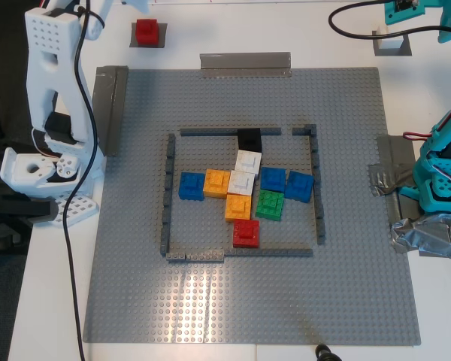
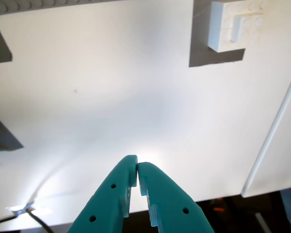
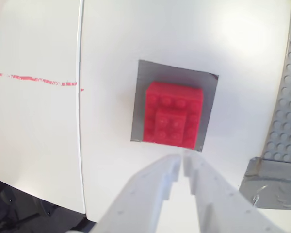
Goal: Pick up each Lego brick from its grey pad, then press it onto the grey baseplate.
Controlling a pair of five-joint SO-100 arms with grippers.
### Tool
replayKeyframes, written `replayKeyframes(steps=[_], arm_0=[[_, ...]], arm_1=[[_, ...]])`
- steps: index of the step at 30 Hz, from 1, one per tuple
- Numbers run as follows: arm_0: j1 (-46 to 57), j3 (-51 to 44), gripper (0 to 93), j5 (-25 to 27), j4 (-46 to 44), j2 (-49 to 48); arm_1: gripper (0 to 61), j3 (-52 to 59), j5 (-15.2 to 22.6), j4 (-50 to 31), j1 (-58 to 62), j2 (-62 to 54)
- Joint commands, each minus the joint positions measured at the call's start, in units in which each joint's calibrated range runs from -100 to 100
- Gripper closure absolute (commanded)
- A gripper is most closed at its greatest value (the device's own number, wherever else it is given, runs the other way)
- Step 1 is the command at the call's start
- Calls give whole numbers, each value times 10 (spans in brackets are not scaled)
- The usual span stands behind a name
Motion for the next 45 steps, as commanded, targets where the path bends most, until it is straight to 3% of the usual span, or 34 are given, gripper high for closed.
replayKeyframes(steps=[1,6,10,45], arm_0=[[-2,-12,927,3,3,-25],[-3,-11,927,2,3,-25],[-3,-11,927,2,3,-25],[-56,-14,927,-2,-4,-16]], arm_1=[[545,-60,-7,-10,-17,9],[438,-61,-20,-1,-21,35],[397,-61,-25,8,-16,43],[416,-72,-26,-34,7,94]])
